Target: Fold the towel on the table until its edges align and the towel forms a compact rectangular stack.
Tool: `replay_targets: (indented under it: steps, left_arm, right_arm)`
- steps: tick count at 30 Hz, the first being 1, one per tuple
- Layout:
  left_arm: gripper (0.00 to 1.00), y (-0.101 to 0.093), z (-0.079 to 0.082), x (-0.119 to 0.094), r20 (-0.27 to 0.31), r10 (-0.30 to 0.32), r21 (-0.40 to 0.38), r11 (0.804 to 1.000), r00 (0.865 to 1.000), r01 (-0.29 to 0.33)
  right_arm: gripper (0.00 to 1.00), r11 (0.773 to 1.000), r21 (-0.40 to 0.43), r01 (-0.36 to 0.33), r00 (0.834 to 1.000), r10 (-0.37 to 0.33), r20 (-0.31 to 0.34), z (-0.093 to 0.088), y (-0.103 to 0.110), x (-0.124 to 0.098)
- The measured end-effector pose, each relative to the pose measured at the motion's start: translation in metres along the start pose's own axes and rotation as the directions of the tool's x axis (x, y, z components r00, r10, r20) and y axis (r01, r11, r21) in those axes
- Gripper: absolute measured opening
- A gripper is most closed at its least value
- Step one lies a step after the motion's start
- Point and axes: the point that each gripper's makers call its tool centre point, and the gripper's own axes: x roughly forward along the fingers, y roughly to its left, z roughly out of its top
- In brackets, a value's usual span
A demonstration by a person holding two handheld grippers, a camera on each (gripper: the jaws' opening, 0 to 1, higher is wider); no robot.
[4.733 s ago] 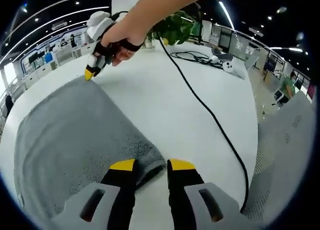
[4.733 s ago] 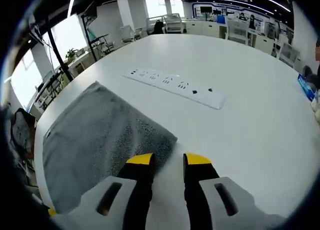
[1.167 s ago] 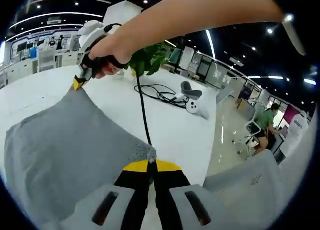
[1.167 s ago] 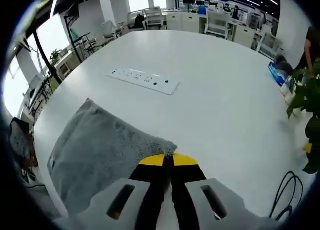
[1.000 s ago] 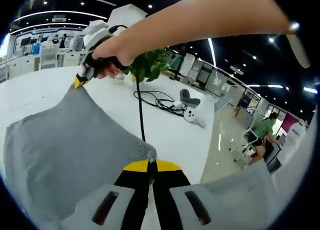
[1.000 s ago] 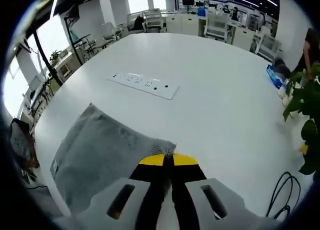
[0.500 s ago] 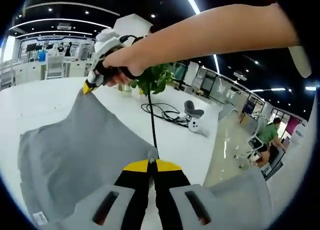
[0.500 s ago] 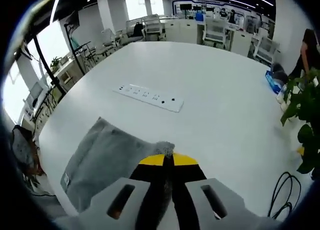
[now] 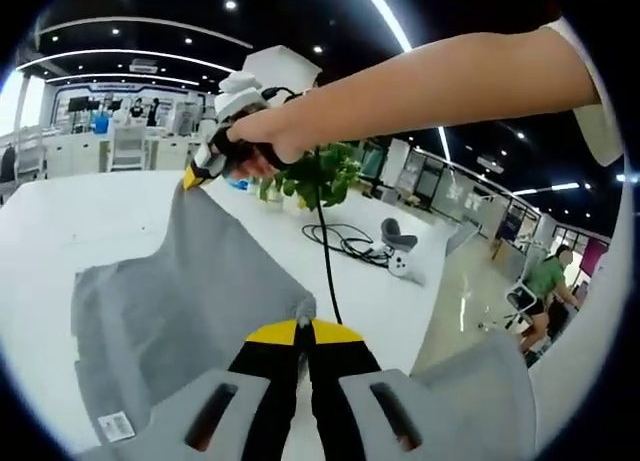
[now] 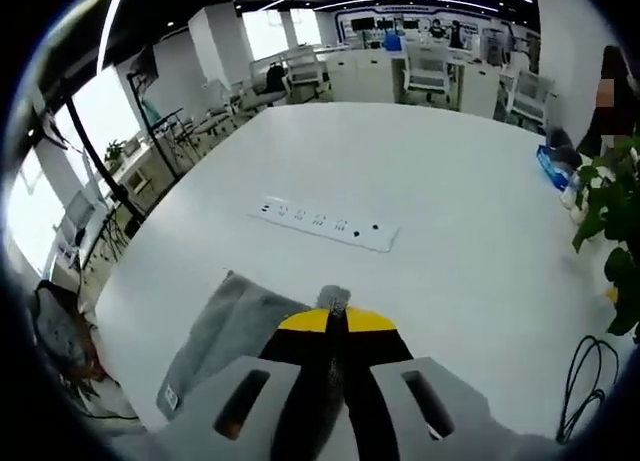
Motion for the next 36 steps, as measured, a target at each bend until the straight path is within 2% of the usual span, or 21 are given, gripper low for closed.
replay_targets:
  steps: [5, 12, 25, 36]
  left_arm:
    - [0.02, 0.012, 0.007, -0.018, 0.049, 0.024, -0.02, 1.0, 0.999, -0.023]
    - [0.02, 0.027, 0.005, -0.038, 0.075, 0.061, -0.037, 0.998, 0.995, -0.058]
    - [0.02, 0.051, -0.011, -0.064, 0.07, 0.116, -0.064, 0.992, 0.991, -0.112]
    - [0.02, 0.073, -0.03, -0.082, 0.055, 0.172, -0.089, 0.982, 0.984, -0.166]
  right_arm:
    - [0.01, 1.0, 0.024, -0.015, 1.0, 0.014, 0.015, 0.009, 0.014, 0.003]
    - [0.01, 0.999, 0.036, -0.029, 0.999, 0.028, 0.029, 0.017, 0.036, 0.01]
    - [0.01, 0.998, 0.006, -0.063, 0.998, 0.063, 0.027, 0.018, 0.081, 0.03]
    - [0.01, 0.996, -0.028, -0.087, 0.996, 0.088, 0.019, 0.013, 0.108, 0.049]
